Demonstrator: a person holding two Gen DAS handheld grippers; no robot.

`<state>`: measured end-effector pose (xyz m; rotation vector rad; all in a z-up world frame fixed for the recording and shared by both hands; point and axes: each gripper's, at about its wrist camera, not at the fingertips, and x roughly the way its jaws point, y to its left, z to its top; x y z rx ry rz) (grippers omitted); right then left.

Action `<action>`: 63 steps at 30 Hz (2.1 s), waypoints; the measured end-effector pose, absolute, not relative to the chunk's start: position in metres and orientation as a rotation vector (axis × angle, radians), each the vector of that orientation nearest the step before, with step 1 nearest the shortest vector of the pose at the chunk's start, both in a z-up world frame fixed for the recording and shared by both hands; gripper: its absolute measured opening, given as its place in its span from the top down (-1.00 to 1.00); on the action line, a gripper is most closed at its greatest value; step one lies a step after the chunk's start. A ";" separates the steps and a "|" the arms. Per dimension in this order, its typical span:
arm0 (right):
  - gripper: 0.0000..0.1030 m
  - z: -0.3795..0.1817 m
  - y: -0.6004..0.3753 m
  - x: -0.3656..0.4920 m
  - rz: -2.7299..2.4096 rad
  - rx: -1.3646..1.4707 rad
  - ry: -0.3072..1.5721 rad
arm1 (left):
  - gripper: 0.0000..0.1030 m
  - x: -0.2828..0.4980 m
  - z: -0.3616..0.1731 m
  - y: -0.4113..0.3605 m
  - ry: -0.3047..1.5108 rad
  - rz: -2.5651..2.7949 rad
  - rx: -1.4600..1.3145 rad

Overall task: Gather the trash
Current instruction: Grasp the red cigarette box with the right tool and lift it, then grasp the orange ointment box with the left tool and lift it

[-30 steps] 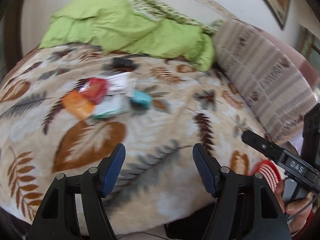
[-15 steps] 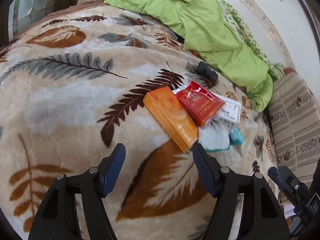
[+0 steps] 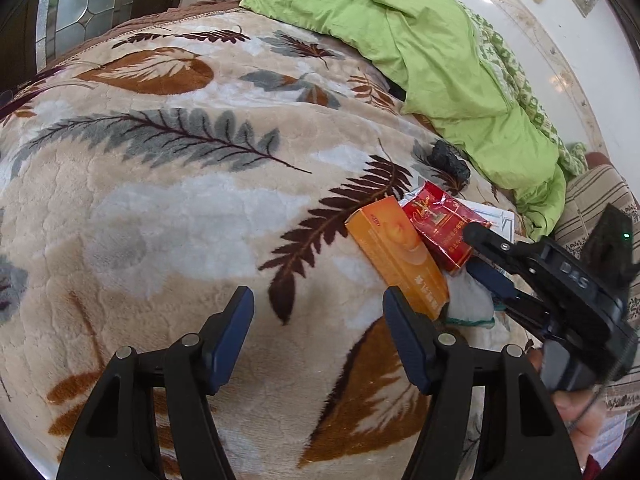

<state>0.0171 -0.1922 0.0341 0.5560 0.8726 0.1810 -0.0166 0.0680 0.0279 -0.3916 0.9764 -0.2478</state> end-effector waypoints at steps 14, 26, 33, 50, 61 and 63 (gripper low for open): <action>0.56 0.020 -0.165 -0.013 0.398 0.540 0.891 | -0.28 -0.020 0.030 0.079 0.958 -0.226 -0.437; 0.56 0.055 -0.201 -0.069 0.225 0.487 0.814 | -0.30 -0.021 0.030 0.049 0.965 -0.278 -0.345; 0.56 0.044 -0.238 -0.109 0.019 0.520 0.817 | -0.41 -0.011 0.024 0.017 0.977 -0.244 -0.238; 0.18 0.040 -0.232 -0.103 0.078 0.379 0.855 | 0.04 -0.011 0.022 0.016 0.966 -0.222 -0.113; 0.56 0.028 -0.227 -0.090 0.086 0.369 0.905 | 0.09 -0.020 0.027 0.015 0.958 -0.294 -0.144; 0.56 0.037 -0.226 -0.093 0.063 0.331 0.860 | 0.09 -0.023 0.032 0.013 0.934 -0.315 -0.145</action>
